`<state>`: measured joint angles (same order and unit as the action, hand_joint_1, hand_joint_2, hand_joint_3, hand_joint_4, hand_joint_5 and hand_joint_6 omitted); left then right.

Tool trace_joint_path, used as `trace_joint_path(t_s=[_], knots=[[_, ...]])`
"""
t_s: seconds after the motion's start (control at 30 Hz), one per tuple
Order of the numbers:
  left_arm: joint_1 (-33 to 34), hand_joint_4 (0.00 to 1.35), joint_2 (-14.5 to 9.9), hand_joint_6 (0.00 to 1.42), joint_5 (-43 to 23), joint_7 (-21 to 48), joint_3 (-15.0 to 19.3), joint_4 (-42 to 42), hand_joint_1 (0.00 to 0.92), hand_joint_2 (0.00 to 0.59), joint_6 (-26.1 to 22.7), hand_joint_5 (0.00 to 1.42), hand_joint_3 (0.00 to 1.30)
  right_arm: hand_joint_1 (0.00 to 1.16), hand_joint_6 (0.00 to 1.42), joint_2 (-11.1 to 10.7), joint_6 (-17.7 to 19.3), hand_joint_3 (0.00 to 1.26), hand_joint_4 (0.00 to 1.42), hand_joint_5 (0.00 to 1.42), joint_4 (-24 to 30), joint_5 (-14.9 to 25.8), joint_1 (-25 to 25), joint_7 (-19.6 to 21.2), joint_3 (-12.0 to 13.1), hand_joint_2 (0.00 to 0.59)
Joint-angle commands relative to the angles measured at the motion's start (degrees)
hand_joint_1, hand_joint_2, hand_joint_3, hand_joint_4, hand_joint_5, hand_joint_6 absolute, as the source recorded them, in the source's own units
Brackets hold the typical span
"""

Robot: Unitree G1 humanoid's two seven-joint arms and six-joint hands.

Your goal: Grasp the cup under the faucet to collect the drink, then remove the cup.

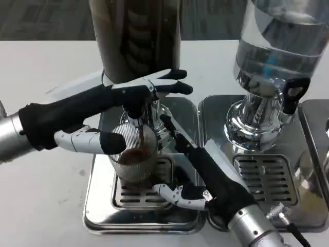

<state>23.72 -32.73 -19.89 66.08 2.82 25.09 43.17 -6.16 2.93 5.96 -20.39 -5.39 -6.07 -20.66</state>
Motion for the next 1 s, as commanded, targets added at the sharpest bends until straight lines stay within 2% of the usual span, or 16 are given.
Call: trace_joint_path(t_s=[0.03,0.23,0.27,0.3,0.33,0.5,0.53,0.6,0.67,0.87,0.93,1.0], knots=[[-0.9,0.00,-0.7,0.05,0.8,0.5,-0.7,-0.3,0.000,0.045,0.0,0.08,0.15,1.16,0.06,0.9,1.1,0.00,0.00,0.00,-2.2,0.8,1.8,0.5,-0.1,0.340],[-0.9,0.00,-0.7,0.05,0.8,0.3,-0.6,-0.2,0.000,0.045,0.0,0.07,0.15,1.16,0.06,1.6,1.4,0.00,0.00,0.00,-4.7,0.6,3.9,0.5,-0.4,0.378],[-0.9,0.00,-0.7,0.05,0.8,0.3,-0.6,-0.2,0.000,0.045,0.0,0.07,0.15,1.16,0.06,1.6,1.6,0.01,0.00,0.00,-4.9,0.6,4.0,0.7,-0.5,0.363],[-0.9,0.00,-0.7,0.04,0.8,0.2,-0.6,-0.2,0.000,0.045,0.0,0.07,0.15,1.16,0.07,1.6,1.7,0.01,0.00,0.00,-5.2,0.5,4.2,0.8,-0.6,0.305],[-1.0,0.00,-0.7,0.04,0.8,0.2,-0.6,-0.3,0.000,0.045,0.0,0.07,0.15,1.16,0.07,1.7,1.7,0.01,0.00,0.00,-5.4,0.5,4.4,0.8,-0.6,0.271],[-1.3,0.00,-0.8,0.04,0.9,-0.3,-0.4,-0.6,0.000,0.045,0.2,0.07,0.14,1.16,0.07,2.0,1.9,0.01,0.00,0.00,-6.3,0.5,4.9,1.0,-0.8,0.246],[-1.3,0.00,-0.8,0.04,0.9,-0.5,-0.3,-0.6,0.000,0.045,0.1,0.07,0.14,1.16,0.07,2.0,1.9,0.01,0.00,0.00,-6.4,0.6,5.0,1.0,-0.8,0.269],[-1.3,0.00,-0.9,0.04,0.9,-0.8,-0.2,-0.6,0.000,0.045,0.1,0.07,0.14,1.16,0.07,2.1,2.0,0.01,0.00,0.00,-6.7,0.7,5.2,1.1,-0.9,0.354],[-1.3,0.00,-0.8,0.04,0.9,-1.0,0.0,-0.5,0.000,0.045,0.2,0.07,0.14,1.16,0.07,2.3,2.1,0.01,0.00,0.00,-7.1,0.8,5.4,1.3,-0.9,0.380],[-1.4,0.00,-0.8,0.04,0.4,-1.9,0.7,-0.4,0.000,0.045,0.2,0.06,0.14,1.16,0.07,2.8,2.4,0.01,0.00,0.00,-8.2,0.5,6.3,1.7,-1.4,0.383],[-1.5,0.00,-0.8,0.04,0.0,-2.3,1.2,-0.5,0.000,0.045,0.2,0.06,0.14,1.16,0.07,2.9,2.3,0.01,0.00,0.00,-8.4,0.7,6.5,1.6,-1.4,0.324],[-1.6,0.00,-0.6,0.05,-0.4,-2.7,1.8,-0.6,0.000,0.045,0.3,0.07,0.14,1.16,0.07,2.9,2.3,0.02,0.00,0.00,-8.4,0.5,6.7,1.7,-1.4,0.045]])
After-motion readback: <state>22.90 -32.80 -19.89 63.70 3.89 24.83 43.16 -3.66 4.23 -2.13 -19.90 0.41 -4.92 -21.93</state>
